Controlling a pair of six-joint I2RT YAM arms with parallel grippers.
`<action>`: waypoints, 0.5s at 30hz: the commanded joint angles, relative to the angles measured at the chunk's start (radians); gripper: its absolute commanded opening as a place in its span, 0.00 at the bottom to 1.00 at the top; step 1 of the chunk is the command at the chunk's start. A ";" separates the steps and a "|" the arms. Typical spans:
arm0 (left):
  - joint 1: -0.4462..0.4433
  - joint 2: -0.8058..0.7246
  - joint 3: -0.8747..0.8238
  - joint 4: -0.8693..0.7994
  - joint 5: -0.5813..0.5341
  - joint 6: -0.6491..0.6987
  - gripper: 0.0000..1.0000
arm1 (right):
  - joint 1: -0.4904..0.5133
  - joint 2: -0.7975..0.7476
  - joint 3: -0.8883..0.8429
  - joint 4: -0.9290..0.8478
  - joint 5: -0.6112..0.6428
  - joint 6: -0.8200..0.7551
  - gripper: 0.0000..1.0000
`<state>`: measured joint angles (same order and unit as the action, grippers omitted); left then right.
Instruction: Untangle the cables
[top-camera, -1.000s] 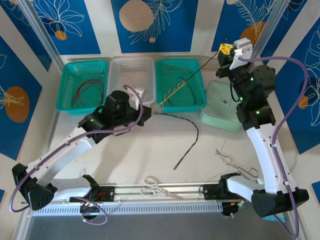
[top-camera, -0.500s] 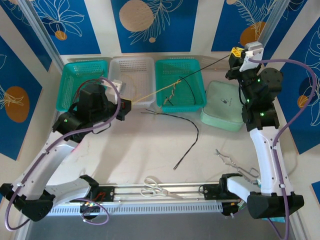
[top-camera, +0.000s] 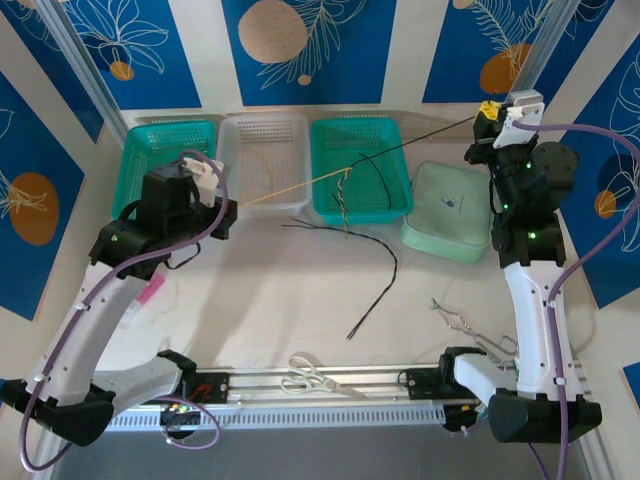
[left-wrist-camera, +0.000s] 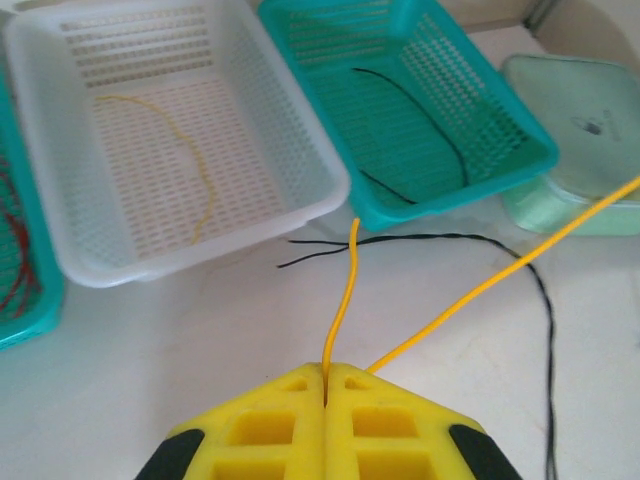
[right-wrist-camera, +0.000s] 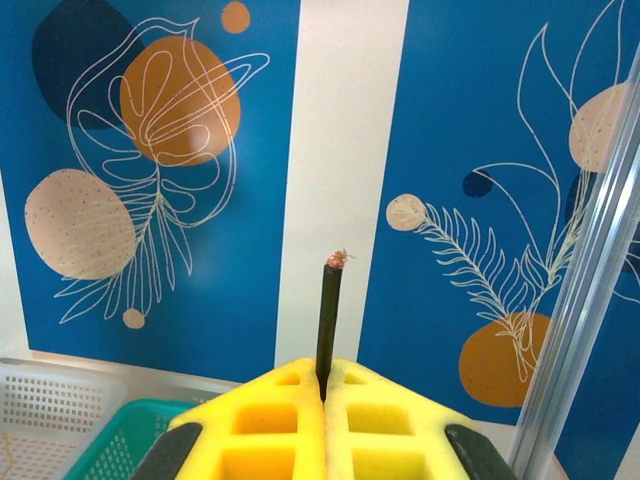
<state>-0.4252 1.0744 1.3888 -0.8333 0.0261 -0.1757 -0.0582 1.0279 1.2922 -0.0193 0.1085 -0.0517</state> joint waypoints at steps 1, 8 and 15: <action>0.051 -0.014 0.051 -0.052 -0.062 0.033 0.00 | -0.043 -0.022 0.007 0.004 0.065 -0.005 0.00; 0.109 -0.011 0.031 -0.019 -0.045 0.013 0.00 | -0.116 -0.041 -0.012 -0.008 0.040 0.011 0.00; 0.167 -0.027 0.002 -0.001 0.007 0.005 0.00 | -0.160 -0.045 -0.013 -0.027 -0.029 0.044 0.00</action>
<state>-0.2798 1.0634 1.4002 -0.8288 0.0242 -0.1741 -0.2077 0.9958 1.2808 -0.0479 0.0940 -0.0319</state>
